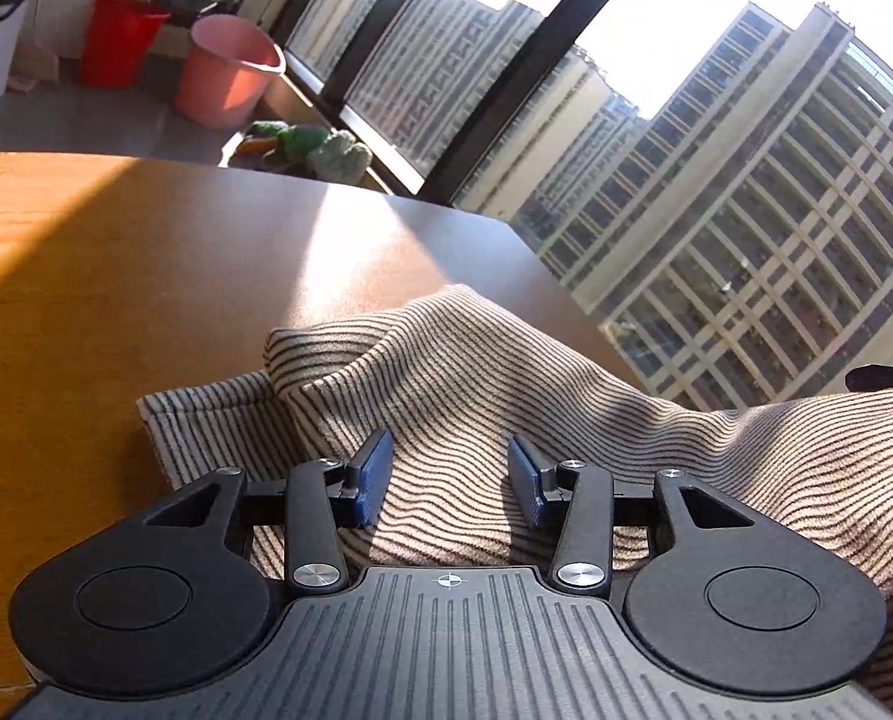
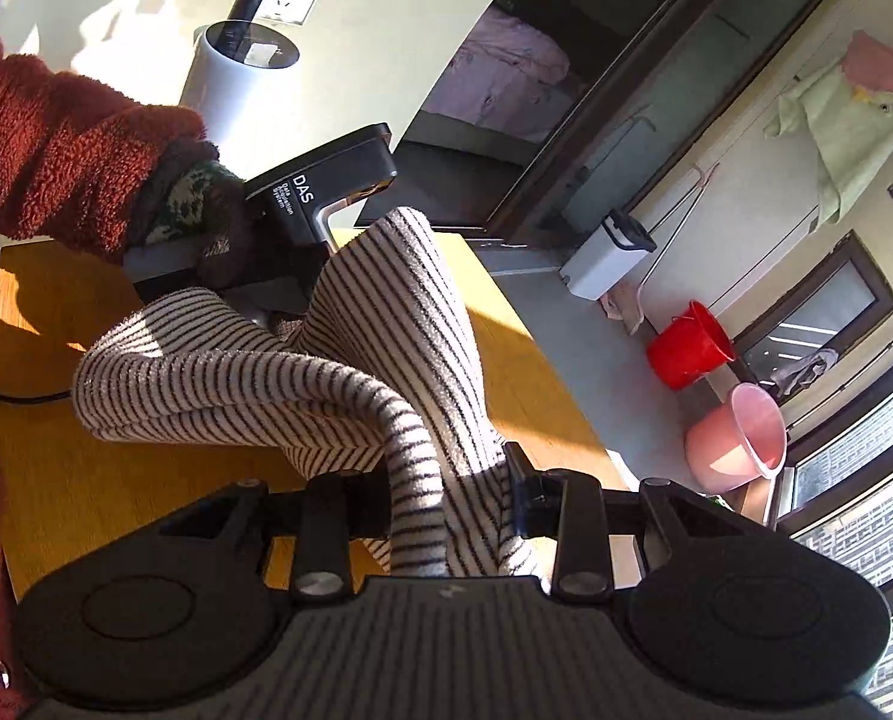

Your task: Fold clothes

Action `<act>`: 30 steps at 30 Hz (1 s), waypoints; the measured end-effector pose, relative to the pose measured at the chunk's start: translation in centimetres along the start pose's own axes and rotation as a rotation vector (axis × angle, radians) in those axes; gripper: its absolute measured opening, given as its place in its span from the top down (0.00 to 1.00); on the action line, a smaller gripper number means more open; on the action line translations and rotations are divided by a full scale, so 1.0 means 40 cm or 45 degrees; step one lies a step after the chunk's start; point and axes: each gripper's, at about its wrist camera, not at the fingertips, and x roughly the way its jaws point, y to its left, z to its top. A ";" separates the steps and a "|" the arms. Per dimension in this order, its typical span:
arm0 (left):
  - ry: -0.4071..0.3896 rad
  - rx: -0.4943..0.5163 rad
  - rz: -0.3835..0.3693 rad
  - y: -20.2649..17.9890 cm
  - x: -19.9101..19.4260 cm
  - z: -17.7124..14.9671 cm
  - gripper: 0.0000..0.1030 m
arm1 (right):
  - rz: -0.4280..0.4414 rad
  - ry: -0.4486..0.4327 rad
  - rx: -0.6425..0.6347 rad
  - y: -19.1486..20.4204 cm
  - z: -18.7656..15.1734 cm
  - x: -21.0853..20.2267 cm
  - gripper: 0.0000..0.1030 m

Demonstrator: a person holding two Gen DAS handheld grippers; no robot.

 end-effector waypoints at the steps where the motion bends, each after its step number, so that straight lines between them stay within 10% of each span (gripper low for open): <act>1: 0.000 -0.006 -0.007 0.003 0.002 0.001 0.55 | 0.008 0.000 0.036 -0.024 -0.011 0.025 0.67; 7: -0.003 -0.113 -0.073 0.058 -0.001 -0.003 0.74 | 0.135 0.036 0.243 -0.139 -0.048 0.191 0.60; 11: -0.022 -0.183 -0.096 0.085 -0.017 -0.005 0.81 | 0.248 0.108 0.563 -0.246 -0.089 0.300 0.35; 16: -0.215 -0.011 0.154 0.036 -0.151 -0.008 0.48 | 0.344 0.158 0.866 -0.299 -0.178 0.401 0.24; 21: -0.415 0.136 0.166 -0.058 -0.315 -0.024 0.20 | 0.372 0.091 0.988 -0.307 -0.225 0.409 0.20; 30: -0.255 0.447 0.170 -0.172 -0.137 -0.023 0.07 | 0.254 -0.011 1.190 -0.315 -0.284 0.346 0.20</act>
